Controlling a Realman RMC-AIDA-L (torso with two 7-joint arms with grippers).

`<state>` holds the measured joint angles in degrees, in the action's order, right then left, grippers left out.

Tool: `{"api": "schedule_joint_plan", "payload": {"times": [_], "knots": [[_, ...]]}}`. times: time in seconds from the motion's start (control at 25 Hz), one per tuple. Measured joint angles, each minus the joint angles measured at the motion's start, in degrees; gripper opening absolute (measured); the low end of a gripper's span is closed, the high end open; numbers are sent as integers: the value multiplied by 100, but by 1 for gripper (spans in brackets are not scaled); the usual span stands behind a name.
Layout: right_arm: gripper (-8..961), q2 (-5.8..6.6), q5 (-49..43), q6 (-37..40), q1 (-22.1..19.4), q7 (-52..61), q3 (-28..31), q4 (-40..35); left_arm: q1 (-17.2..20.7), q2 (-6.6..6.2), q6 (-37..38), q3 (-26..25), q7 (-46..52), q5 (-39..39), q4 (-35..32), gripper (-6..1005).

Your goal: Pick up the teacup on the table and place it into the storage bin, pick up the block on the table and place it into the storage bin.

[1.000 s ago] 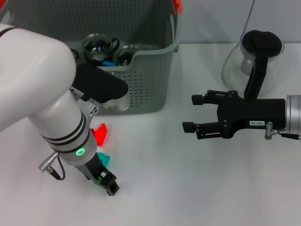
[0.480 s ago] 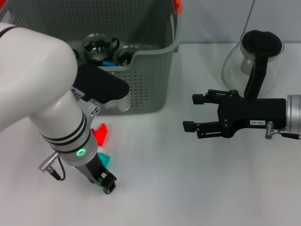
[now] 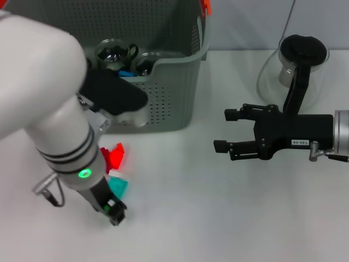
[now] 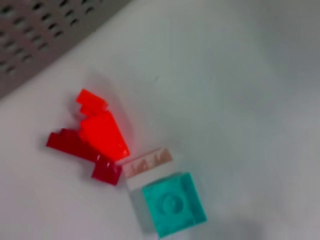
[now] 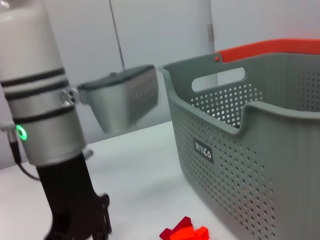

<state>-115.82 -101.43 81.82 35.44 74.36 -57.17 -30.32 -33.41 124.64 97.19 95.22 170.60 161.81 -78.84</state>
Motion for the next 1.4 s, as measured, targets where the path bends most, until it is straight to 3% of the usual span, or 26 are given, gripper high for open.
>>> {"api": "schedule_joint_plan", "payload": {"times": [0.2, 0.32, 0.44, 0.6, 0.68, 0.76, 0.88, 1.0, 1.2, 1.4], "knots": [[914, 7, 0, 1, -2, -1, 15, 0, 167, -32, 650, -412, -176, 39, -868, 420], [914, 7, 0, 1, -6, -1, 69, 0, 326, -26, 1024, -1286, -586, -191, -1941, 421], [914, 7, -1, 19, -31, 6, 101, 0, 287, -46, 1175, -2531, -1055, -960, -2625, 423], [914, 7, 3, 29, -63, 35, 190, 15, -96, -147, 1301, -4409, -1678, -2100, -2851, 424], [914, 6, 6, 64, -66, 46, 243, 41, -381, -329, 1144, -5404, -2012, -2787, -2571, 425], [914, 0, 7, 116, -65, 63, 310, 61, -532, -539, 823, -5852, -2209, -3126, -2104, 426], [914, -35, 5, 129, -70, 96, 376, 76, -690, -904, 52, -5966, -2517, -3282, -964, 427], [914, -63, 8, 122, -73, 170, 379, 78, -847, -1097, -597, -5926, -2987, -3325, 206, 428], [914, -131, 13, 105, 15, 266, 382, 60, -952, -1161, -1684, -5800, -3605, -3308, 1236, 430], [914, -146, 13, 117, 115, 288, 383, 63, -817, -1112, -2003, -5656, -3700, -3274, 1123, 577]]}}
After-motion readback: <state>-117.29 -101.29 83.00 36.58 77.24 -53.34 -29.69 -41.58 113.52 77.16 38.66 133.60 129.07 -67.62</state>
